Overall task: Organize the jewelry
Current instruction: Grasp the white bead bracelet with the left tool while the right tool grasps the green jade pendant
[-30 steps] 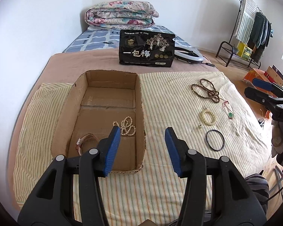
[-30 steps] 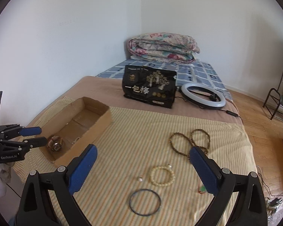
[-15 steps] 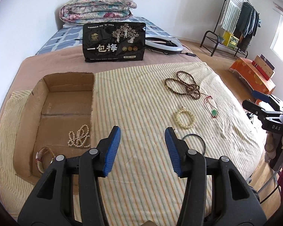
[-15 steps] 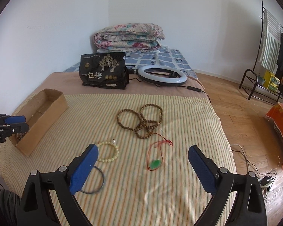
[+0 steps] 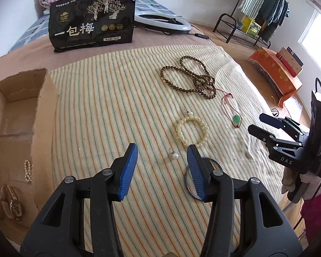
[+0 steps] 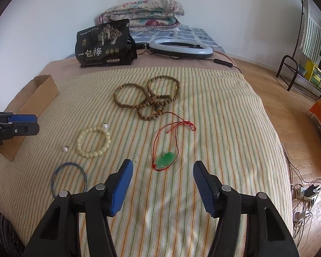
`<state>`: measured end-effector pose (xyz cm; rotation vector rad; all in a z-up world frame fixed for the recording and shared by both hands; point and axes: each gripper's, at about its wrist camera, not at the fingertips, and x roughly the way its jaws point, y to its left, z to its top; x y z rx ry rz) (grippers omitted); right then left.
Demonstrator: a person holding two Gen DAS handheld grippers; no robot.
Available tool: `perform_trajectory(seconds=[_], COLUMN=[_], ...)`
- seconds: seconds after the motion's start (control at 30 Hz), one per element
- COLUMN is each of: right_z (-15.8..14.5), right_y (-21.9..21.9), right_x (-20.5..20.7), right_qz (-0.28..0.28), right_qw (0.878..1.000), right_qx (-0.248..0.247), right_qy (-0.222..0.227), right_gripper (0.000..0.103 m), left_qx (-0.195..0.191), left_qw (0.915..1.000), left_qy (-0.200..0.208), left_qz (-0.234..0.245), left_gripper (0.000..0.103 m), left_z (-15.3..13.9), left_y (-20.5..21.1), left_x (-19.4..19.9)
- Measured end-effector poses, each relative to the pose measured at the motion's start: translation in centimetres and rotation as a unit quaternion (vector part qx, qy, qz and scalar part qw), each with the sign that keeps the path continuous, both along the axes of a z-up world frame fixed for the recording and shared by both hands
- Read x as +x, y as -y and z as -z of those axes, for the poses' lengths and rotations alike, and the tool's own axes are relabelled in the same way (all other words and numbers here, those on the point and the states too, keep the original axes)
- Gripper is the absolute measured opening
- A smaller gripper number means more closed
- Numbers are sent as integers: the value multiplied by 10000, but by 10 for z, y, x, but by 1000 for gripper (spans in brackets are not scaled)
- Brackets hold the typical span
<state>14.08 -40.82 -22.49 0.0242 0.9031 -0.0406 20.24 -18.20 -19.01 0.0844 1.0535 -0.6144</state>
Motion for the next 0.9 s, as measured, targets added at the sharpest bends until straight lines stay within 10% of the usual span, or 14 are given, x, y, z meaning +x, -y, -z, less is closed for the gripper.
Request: perform_trajectory(seconds=[0.57,0.9], right_z=[34,35], right_y=[5,6], right_x=[29,29], right_qz=[112,104], right_qw=[9996,9997], right_qx=[-99,-18], right_qy=[-240,-239], right_gripper=[44,28], left_qx=[428,621], left_qw=[9985,9979], left_qy=[-243,46], left_qz=[253,171], left_gripper=[42,9], left_z=[57,57], left_y=[60,65], left_x=[25,26])
